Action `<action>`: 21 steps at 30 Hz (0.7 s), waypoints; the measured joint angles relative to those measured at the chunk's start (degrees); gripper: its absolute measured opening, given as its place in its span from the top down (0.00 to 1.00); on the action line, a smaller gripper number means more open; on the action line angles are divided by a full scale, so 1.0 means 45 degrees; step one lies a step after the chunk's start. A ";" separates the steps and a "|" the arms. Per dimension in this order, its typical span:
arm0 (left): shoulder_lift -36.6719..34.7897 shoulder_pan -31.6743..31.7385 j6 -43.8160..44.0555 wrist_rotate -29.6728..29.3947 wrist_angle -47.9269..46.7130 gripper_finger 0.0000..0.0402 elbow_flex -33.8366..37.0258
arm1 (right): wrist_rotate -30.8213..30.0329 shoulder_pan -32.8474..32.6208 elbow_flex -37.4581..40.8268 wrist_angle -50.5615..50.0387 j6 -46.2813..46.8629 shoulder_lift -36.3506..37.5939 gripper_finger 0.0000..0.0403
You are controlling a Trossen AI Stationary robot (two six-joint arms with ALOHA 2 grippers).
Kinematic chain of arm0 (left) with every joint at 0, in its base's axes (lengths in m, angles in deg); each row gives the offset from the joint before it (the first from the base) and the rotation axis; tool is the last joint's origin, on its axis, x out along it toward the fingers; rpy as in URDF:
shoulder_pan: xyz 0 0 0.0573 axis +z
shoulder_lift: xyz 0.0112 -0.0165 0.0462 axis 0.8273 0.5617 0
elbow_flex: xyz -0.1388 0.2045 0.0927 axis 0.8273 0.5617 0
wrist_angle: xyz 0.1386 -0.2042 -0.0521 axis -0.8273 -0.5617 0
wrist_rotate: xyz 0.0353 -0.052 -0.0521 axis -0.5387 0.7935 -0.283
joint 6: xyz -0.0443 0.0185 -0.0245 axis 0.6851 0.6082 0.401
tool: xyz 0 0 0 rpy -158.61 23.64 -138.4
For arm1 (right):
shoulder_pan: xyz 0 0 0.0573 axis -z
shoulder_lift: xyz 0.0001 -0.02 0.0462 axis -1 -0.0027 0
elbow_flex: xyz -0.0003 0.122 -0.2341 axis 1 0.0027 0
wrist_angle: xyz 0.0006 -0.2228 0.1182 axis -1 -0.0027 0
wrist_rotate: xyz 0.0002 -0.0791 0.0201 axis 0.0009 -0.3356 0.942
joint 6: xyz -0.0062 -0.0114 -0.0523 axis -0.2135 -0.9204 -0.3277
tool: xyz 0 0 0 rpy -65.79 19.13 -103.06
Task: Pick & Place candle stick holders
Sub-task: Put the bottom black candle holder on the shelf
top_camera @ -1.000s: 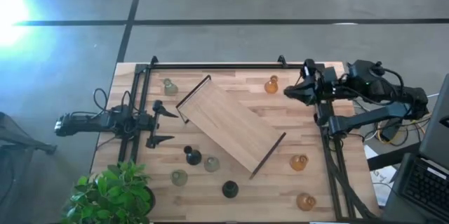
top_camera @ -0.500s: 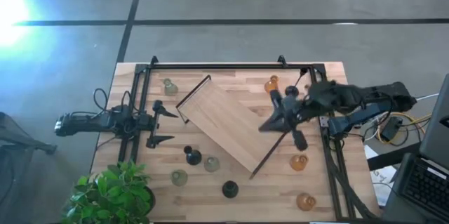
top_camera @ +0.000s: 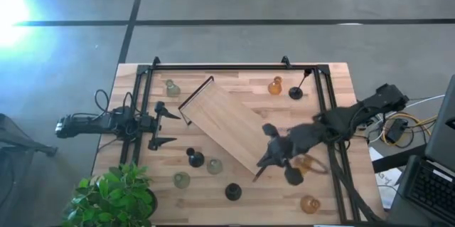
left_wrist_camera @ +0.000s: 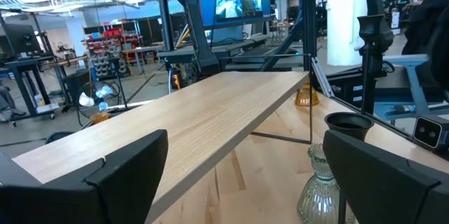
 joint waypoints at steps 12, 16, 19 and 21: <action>0.0004 -0.0004 0.0000 0.0000 -0.0007 0.05 0.0000 | -0.1774 -0.1570 0.0277 0.0747 -0.0679 -0.1236 0.98; 0.0000 0.0000 0.0000 0.0000 -0.0007 0.05 0.0000 | -0.0872 -0.1657 0.0277 0.1589 -0.0362 -0.1289 0.98; 0.0000 -0.0001 0.0000 0.0000 -0.0009 0.05 0.0000 | -0.1138 -0.1938 0.0277 0.1825 -0.0294 -0.1360 0.98; 0.0000 0.0000 0.0000 0.0000 -0.0012 0.05 0.0000 | -0.2408 -0.2158 0.0277 0.1892 -0.0114 -0.1511 0.98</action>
